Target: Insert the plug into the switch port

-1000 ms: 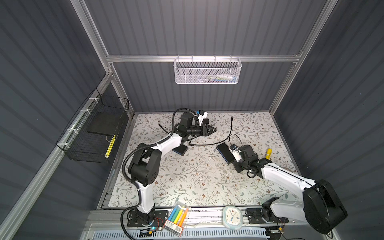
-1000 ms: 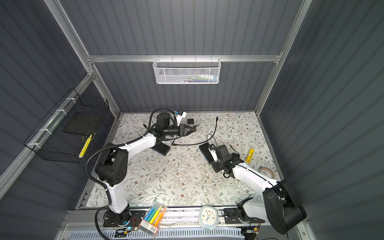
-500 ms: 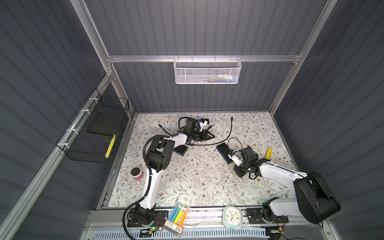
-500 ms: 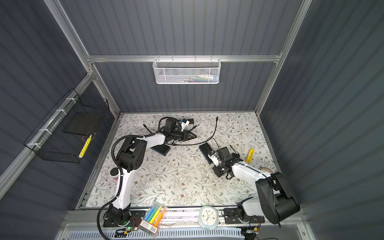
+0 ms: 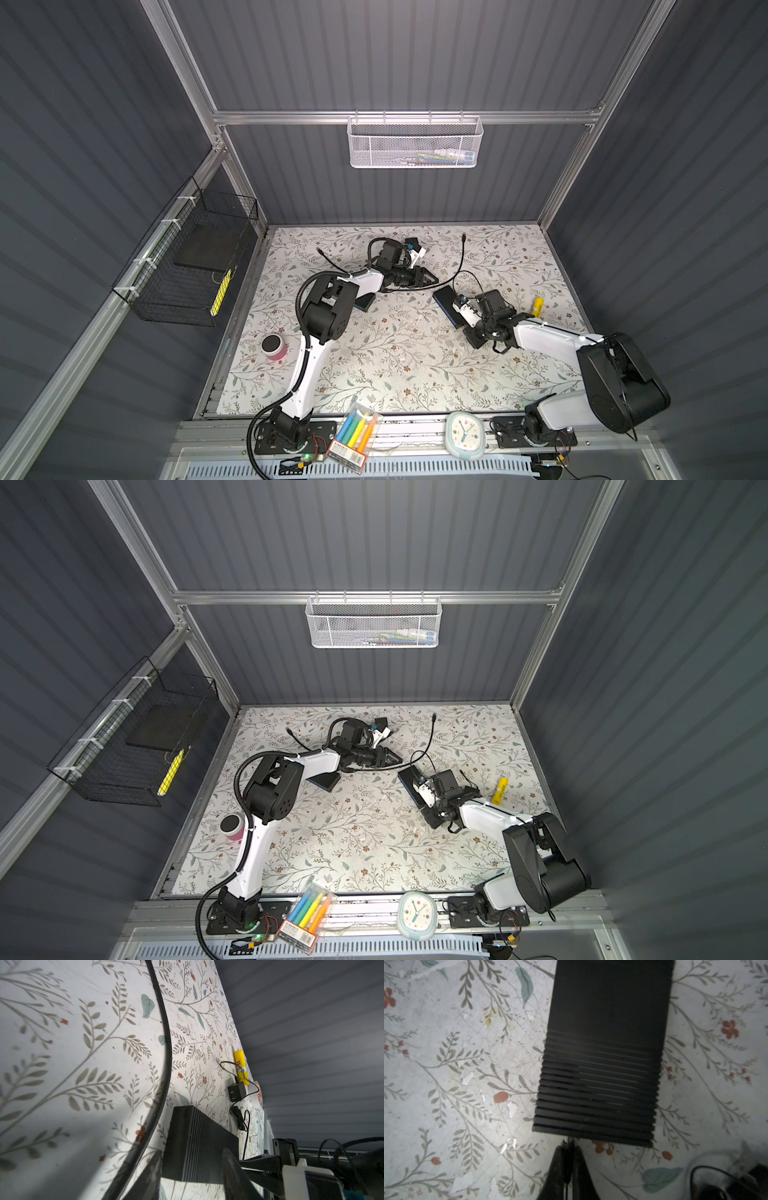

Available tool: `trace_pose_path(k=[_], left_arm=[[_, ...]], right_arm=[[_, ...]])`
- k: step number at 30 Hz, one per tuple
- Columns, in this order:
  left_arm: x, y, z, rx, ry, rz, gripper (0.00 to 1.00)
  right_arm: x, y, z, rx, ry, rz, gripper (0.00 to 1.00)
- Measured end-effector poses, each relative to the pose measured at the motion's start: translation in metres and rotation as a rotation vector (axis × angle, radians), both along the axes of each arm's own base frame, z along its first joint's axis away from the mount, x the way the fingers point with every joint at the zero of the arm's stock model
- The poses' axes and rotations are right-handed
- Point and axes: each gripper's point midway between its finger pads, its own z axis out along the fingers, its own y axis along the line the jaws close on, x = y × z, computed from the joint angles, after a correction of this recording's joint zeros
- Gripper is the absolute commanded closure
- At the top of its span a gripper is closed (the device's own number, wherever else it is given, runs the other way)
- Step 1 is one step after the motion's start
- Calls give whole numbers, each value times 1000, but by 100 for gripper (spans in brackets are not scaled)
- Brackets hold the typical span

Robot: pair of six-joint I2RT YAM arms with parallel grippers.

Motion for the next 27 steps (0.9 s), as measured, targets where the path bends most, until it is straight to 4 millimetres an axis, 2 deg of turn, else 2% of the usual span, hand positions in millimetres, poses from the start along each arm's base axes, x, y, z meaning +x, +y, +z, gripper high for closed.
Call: trace_pose_path(k=[7, 18, 27], left_arm=[[-12, -19, -26, 19, 27, -39, 54], [-11, -32, -28, 7, 7, -54, 55], [-11, -34, -29, 14, -6, -55, 57]], right_arm=[[5, -7, 4, -1, -17, -37, 100], [5, -7, 4, 13, -10, -57, 100], [4, -7, 8, 25, -8, -69, 100]])
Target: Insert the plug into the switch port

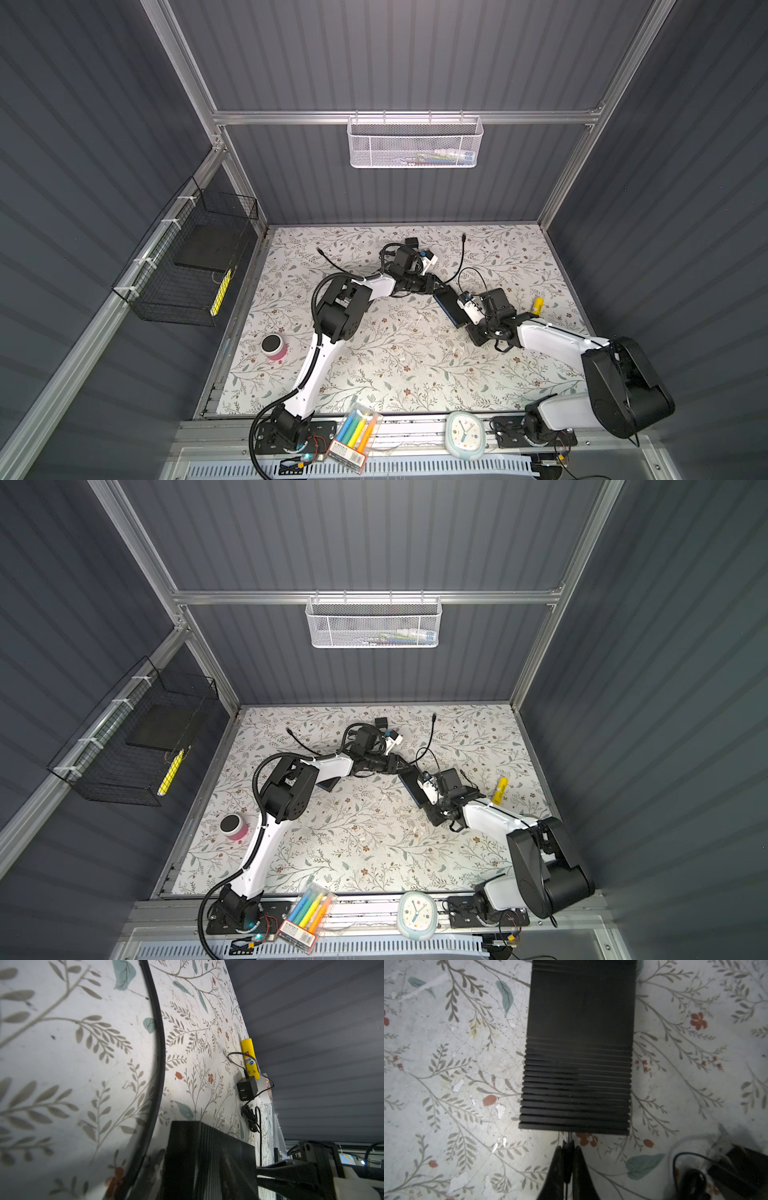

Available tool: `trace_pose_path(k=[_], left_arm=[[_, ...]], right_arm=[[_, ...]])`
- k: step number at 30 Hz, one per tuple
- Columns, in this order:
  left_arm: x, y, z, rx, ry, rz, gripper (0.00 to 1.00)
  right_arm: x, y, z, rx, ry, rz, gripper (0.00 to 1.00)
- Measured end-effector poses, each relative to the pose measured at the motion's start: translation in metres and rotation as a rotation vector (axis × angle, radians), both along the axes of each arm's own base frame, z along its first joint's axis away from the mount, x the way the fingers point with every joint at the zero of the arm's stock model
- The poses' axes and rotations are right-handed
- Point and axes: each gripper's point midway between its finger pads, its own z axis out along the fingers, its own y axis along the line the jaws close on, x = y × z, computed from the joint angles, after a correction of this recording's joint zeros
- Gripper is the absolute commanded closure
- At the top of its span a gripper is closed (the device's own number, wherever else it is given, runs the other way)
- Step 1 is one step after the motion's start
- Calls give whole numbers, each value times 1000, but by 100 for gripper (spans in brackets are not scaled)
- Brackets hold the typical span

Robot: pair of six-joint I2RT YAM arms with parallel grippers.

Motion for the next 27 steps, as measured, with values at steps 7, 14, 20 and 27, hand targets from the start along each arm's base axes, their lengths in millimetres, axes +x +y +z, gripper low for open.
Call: trace_pose_path(k=[7, 14, 20, 27], left_arm=[[0, -1, 0, 5, -7, 1, 58], [0, -1, -1, 7, -9, 2, 58], [0, -1, -1, 8, -9, 3, 59], [0, -1, -1, 10, -10, 5, 59]], right_arm=[[-2, 2, 0, 21, 16, -9, 100], [-2, 3, 0, 34, 23, -22, 100], [-3, 5, 0, 38, 26, -26, 100], [-4, 6, 0, 47, 33, -40, 100]])
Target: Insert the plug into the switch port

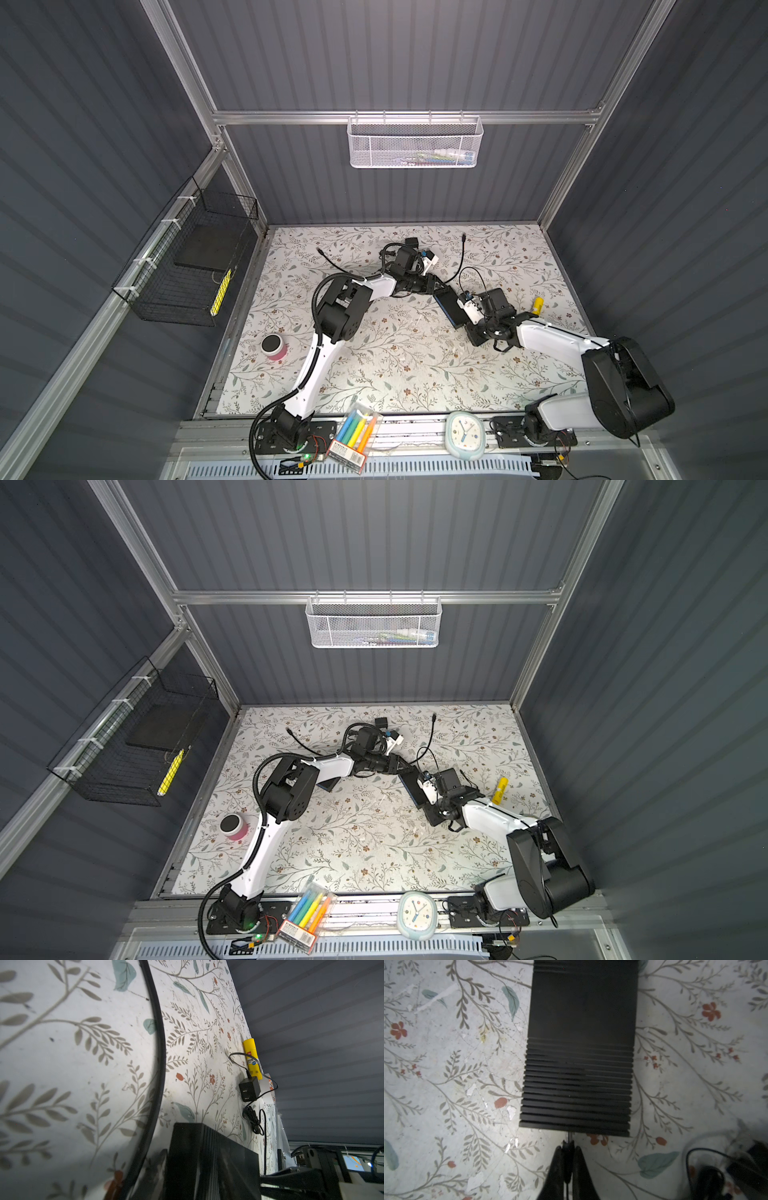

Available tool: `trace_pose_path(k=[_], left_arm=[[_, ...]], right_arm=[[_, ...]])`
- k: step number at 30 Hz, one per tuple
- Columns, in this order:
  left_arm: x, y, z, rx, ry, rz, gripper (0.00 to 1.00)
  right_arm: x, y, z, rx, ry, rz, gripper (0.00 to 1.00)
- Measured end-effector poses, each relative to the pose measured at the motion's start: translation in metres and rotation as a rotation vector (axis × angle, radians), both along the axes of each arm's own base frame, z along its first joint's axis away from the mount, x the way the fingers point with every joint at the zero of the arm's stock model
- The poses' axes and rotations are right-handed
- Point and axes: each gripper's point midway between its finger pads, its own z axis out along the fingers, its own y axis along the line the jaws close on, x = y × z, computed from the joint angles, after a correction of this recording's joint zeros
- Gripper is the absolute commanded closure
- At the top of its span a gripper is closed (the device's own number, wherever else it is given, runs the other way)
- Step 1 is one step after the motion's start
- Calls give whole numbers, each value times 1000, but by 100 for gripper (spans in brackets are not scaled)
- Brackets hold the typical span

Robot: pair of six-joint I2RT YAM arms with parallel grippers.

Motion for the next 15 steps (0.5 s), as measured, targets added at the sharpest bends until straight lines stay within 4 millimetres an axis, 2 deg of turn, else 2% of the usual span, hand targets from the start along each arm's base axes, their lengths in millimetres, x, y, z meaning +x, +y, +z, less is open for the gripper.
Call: trace_pose_path(k=[15], left_arm=[[-1, -1, 0, 2, -2, 0, 61]], right_arm=[[-2, 1, 0, 13, 21, -29, 100]])
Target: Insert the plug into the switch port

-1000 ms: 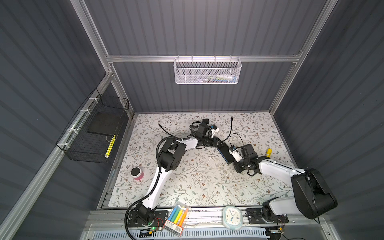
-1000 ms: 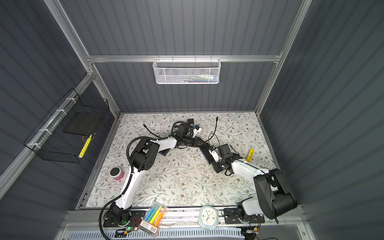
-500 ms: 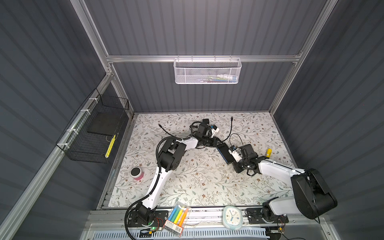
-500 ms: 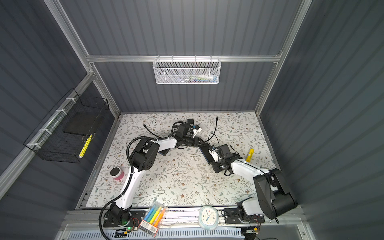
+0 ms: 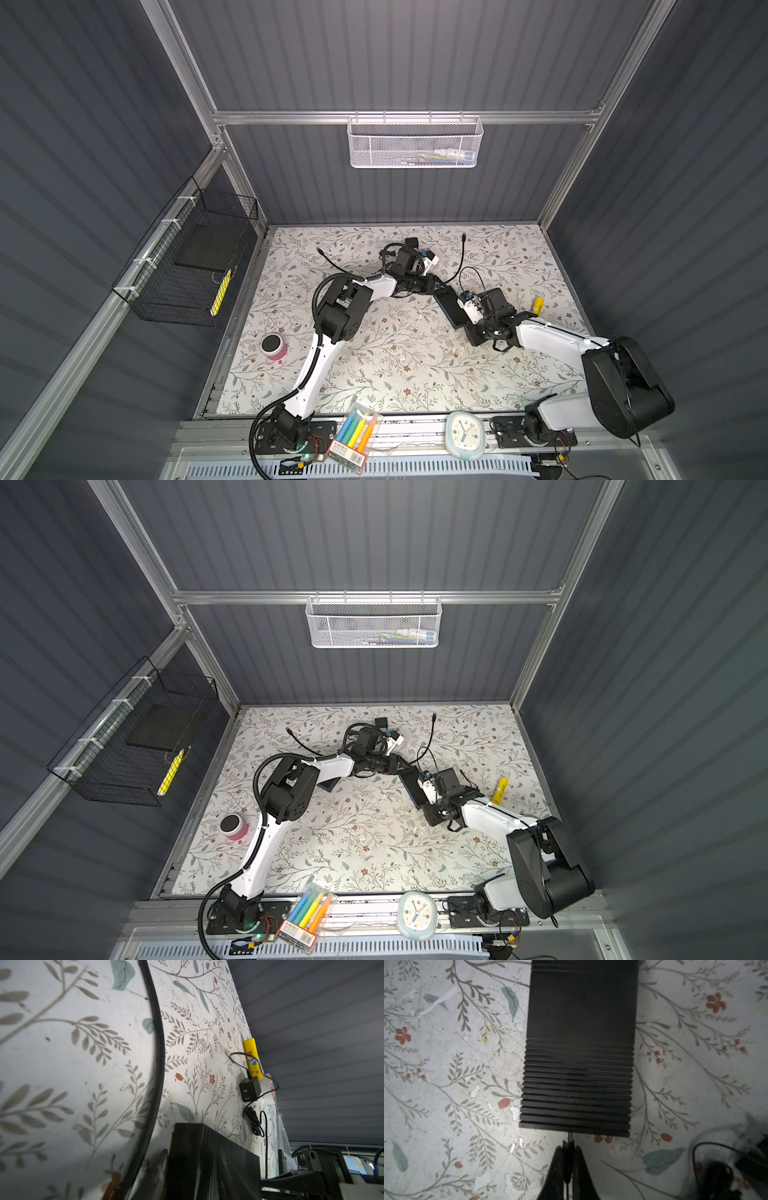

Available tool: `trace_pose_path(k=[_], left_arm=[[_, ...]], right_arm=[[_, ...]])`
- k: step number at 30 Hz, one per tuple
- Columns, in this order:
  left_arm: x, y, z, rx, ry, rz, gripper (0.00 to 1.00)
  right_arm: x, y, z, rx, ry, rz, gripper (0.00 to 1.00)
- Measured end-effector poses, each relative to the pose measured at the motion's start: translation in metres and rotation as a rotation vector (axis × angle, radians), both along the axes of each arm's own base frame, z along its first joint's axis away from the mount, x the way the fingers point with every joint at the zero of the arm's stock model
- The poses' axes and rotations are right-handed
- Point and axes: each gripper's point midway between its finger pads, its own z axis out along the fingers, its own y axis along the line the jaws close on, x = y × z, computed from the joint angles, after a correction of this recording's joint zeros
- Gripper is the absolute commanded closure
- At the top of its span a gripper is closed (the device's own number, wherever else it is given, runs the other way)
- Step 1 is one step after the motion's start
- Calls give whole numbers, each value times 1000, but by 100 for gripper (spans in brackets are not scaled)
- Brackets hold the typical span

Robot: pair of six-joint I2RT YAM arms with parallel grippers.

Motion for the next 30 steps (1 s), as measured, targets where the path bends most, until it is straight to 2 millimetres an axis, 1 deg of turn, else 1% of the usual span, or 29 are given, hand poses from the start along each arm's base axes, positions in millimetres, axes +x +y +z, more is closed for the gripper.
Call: trace_pose_path(k=[30], left_arm=[[-1, -3, -1, -9, -7, -8, 62]], right_arm=[[-5, 6, -1, -5, 10, 9, 100]])
